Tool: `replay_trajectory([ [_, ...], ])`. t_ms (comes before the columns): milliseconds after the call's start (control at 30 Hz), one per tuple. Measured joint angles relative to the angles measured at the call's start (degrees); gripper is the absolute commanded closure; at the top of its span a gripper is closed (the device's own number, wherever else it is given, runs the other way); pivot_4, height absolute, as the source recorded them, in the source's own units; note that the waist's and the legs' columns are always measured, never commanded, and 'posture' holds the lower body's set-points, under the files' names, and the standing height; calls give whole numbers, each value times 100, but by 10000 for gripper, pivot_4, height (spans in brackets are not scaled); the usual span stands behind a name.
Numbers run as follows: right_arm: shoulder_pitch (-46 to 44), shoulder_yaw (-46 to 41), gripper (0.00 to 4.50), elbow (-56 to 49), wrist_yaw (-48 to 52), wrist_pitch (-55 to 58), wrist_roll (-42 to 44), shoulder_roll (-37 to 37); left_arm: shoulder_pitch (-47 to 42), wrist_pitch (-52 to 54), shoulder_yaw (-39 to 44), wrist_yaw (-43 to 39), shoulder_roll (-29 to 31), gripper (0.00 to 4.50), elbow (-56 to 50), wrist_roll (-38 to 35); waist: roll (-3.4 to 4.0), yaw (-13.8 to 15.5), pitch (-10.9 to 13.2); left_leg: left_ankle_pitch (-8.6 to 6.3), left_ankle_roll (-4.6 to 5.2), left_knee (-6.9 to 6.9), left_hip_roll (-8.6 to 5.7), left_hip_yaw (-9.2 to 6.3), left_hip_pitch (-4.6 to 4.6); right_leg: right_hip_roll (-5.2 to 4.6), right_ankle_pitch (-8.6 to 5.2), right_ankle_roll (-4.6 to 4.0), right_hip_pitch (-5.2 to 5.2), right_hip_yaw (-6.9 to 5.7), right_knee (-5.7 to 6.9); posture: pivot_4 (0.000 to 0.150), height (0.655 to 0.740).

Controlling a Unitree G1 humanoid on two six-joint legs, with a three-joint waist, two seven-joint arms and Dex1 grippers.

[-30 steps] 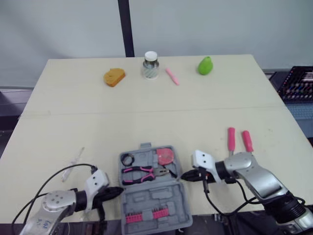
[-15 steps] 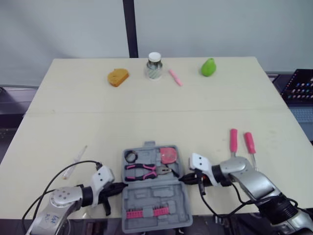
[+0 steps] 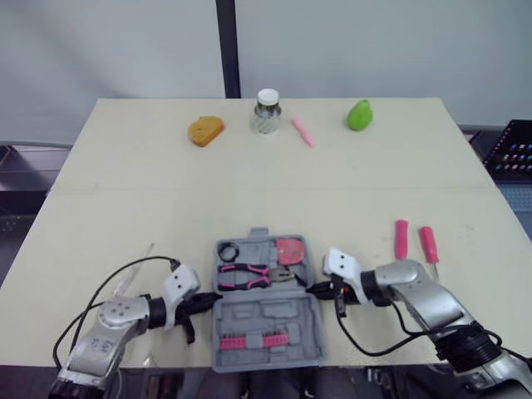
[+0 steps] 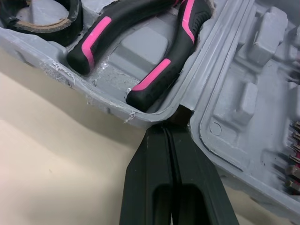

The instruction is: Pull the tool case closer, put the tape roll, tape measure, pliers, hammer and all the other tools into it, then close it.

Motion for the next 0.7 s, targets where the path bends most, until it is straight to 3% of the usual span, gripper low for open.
replay_trajectory([
  [267,-27,-184,44455,103,-171,3,-56,73,-591,-149,-98,-22,-199,44376,583,86,3,-2,0,2,1,0,-2,-1,0,0,0,0,2,-1,2,1500,7400],
  [700,-94,-275,44455,215,-310,7,-106,192,-850,-377,-122,-34,-282,44376,906,193,3,-11,0,2,0,0,-1,-1,0,0,0,0,2,-1,2,1500,7400],
])
